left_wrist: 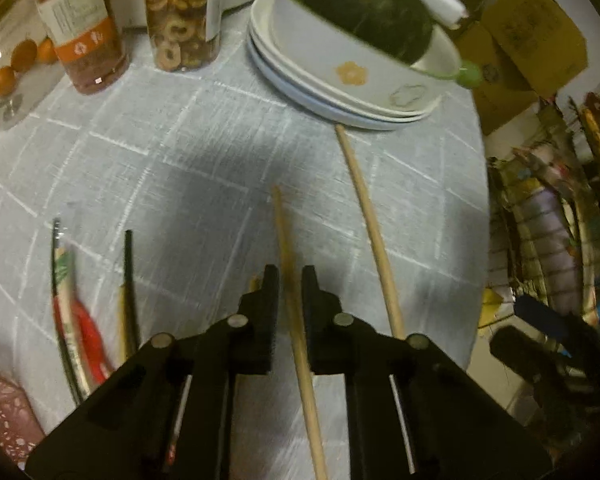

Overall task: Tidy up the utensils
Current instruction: 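Reach the left and right grippers to one wooden chopstick and grasp it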

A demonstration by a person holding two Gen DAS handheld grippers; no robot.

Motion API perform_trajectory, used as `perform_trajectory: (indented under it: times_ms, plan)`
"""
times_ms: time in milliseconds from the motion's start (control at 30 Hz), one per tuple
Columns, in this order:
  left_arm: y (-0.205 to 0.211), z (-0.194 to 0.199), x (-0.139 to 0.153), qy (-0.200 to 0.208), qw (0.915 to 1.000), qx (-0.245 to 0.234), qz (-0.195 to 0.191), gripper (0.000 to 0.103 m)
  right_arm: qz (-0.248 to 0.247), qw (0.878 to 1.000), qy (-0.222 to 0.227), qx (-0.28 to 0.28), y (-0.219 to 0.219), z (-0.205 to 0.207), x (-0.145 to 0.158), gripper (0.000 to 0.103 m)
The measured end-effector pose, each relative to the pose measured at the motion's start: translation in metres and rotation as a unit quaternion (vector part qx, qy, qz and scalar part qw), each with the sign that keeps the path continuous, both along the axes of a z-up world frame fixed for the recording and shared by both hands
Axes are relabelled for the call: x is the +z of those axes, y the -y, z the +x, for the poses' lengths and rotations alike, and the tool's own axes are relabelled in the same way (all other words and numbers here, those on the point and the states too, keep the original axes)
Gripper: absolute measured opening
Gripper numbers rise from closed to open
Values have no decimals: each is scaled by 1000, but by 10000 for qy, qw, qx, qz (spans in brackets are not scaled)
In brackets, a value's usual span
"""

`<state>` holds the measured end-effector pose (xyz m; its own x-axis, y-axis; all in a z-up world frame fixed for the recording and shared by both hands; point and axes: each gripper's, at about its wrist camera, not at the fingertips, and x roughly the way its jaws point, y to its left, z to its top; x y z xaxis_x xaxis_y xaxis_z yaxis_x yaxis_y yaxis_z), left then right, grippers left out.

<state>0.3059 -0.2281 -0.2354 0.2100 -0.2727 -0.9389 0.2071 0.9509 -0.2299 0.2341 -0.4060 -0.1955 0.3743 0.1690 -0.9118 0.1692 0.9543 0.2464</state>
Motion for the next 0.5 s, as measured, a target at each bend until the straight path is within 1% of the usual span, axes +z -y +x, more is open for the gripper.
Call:
perform_trajectory:
  times_ms: [67,200,333,433,500]
  plan:
    - [-1,1,-4,-12,10000,49,43,9,4,10000,10,-2,1,2,-2,68]
    - [-6,-3,1,66,9999,44,63,7,37,10000,11,15,0,7,-6,68]
    - [-20,-20,21,291,9995,-64,-52,7,6,9998,102,174,-8,13,-8,66]
    - [-44,-41,49,552,9981,-221,-135,7,-126,9993,116,331,-19,24,-12,50]
    - [-59,-51,65,685,9970,-296,-225,7,-196,9990,127,388,-25,33,-14,44]
